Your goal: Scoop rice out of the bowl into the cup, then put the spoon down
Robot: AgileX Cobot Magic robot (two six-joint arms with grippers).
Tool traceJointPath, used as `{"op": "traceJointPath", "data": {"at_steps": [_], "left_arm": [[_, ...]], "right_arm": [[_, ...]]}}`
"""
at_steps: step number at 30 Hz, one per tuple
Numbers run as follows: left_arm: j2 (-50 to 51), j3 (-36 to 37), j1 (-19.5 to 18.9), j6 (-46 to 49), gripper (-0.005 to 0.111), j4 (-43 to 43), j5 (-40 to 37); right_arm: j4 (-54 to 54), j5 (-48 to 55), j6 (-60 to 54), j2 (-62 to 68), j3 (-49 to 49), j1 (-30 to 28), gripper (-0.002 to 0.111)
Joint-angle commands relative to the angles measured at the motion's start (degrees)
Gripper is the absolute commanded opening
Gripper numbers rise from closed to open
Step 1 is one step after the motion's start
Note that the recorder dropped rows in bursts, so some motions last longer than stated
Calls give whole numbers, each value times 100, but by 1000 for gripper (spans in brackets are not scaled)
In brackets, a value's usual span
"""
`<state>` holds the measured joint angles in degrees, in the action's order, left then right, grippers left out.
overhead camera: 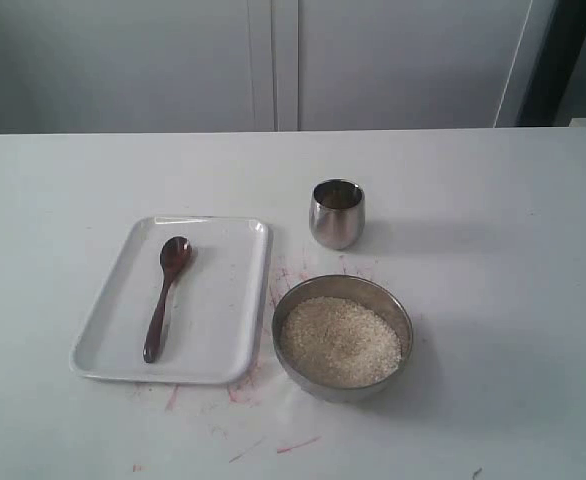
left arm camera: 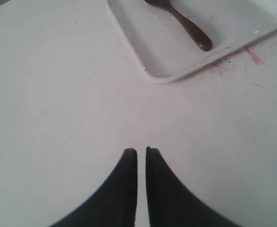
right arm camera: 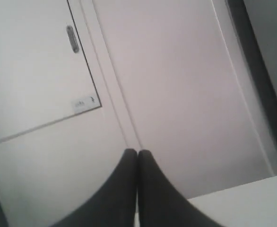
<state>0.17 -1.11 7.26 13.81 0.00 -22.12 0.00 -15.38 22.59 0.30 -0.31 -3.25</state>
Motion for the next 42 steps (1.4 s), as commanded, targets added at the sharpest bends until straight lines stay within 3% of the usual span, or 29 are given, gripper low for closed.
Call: {"op": "traceJointPath", "data": {"at_steps": [1, 11, 21, 37, 42], "left_arm": [[-17, 53, 30, -33, 14, 0, -201], [-17, 53, 30, -33, 14, 0, -201], [-17, 53, 30, -33, 14, 0, -201], [-17, 53, 30, -33, 14, 0, -201], [-17, 53, 30, -33, 14, 0, -201]], "right_arm": [[34, -461, 1372, -30, 31, 126, 0], [-126, -630, 3152, -30, -194, 228, 0], [-1808, -1852, 3822, -30, -1339, 458, 0], [-1831, -1796, 4172, -30, -3500, 458, 0], [-1831, -936, 4172, -30, -4331, 458, 0]]}}
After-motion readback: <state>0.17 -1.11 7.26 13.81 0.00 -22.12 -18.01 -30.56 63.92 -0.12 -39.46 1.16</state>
